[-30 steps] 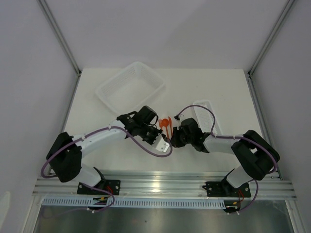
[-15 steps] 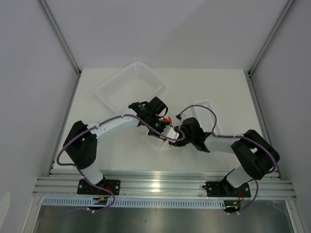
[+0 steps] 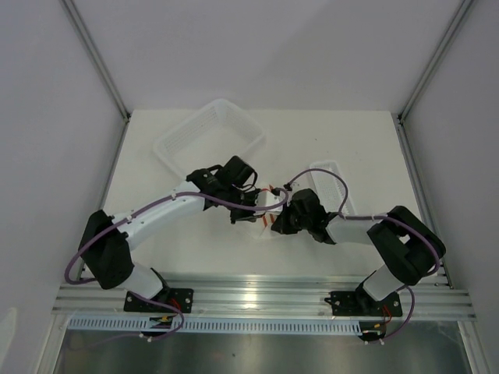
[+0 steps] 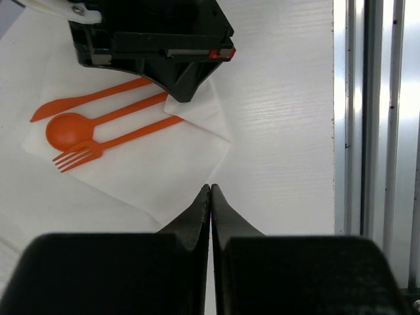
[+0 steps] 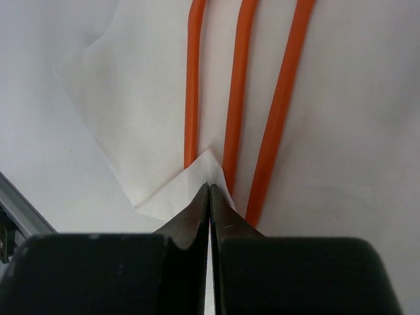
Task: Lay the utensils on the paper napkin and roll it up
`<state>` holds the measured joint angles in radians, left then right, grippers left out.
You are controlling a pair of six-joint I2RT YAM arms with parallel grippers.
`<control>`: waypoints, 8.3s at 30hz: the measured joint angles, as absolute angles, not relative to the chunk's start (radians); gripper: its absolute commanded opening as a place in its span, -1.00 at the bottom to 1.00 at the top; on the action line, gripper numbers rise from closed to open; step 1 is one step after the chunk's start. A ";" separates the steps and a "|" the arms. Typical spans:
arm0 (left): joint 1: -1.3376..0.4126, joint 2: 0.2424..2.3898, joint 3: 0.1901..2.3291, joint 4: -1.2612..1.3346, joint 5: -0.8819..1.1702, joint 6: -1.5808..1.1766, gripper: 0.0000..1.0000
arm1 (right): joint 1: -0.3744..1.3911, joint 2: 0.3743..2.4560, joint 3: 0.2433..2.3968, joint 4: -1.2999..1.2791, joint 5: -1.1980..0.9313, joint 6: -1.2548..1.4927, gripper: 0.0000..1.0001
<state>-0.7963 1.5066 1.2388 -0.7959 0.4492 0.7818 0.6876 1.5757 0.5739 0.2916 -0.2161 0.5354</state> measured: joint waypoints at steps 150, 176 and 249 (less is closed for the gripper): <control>-0.599 1.880 1.188 -0.543 0.406 0.052 -0.38 | 0.647 1.617 0.763 -0.024 0.044 0.653 -1.00; -0.572 1.807 1.257 -0.615 0.347 0.109 -0.37 | 0.611 1.690 0.904 -0.065 0.008 0.612 -1.00; -0.657 1.820 1.367 -0.635 0.395 0.129 -0.42 | 0.636 1.190 0.613 -0.052 -0.099 0.576 -1.00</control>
